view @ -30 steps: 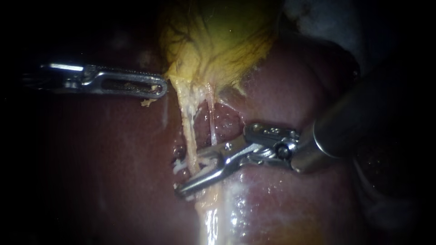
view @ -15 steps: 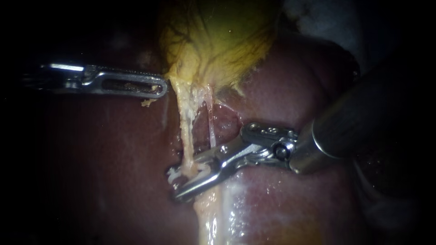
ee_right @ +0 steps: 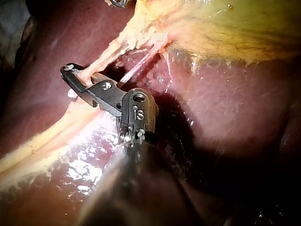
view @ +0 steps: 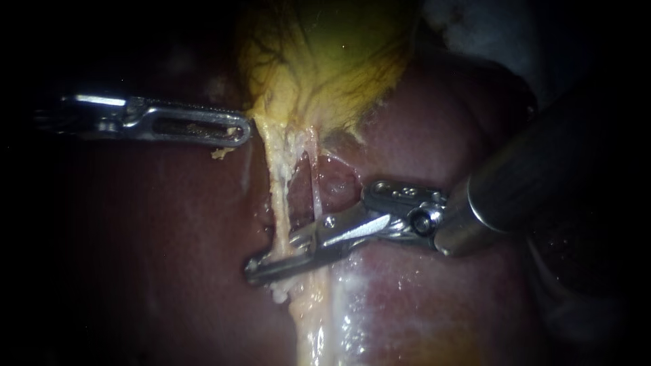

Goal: Clipping second clip left tube

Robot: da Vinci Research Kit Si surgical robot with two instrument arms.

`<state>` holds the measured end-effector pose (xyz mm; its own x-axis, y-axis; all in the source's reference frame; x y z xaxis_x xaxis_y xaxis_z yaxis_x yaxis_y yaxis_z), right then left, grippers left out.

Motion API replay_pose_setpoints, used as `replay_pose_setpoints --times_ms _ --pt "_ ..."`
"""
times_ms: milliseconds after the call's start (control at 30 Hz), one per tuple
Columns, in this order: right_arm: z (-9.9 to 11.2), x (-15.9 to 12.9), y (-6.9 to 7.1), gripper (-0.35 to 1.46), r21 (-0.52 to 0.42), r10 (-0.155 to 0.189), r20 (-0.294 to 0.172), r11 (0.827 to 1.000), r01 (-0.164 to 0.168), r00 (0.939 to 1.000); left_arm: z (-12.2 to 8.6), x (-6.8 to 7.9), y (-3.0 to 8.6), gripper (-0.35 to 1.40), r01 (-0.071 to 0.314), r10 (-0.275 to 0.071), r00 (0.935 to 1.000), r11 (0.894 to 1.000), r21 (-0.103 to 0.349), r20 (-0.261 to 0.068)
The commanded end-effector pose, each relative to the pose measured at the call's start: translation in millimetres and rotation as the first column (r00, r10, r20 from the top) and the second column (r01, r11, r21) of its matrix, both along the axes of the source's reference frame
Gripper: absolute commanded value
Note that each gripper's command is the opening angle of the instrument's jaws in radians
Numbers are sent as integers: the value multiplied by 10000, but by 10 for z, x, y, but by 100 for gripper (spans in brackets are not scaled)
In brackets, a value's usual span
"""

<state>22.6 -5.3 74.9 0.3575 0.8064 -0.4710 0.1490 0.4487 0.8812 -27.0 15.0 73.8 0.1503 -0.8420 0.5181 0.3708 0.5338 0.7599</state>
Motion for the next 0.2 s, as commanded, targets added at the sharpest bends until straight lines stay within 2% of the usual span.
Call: replay_pose_setpoints --times_ms 33,200 --pt "0 0 0 -35 -4 0 3 10000 0 10000 0 0 0 -35 0 0 10000 10000 2 -3" --pt "0 0 0 -35 -4 1 3 10000 -1 10000 0 0 0 -35 -1 1 10000 10000 4 -1"
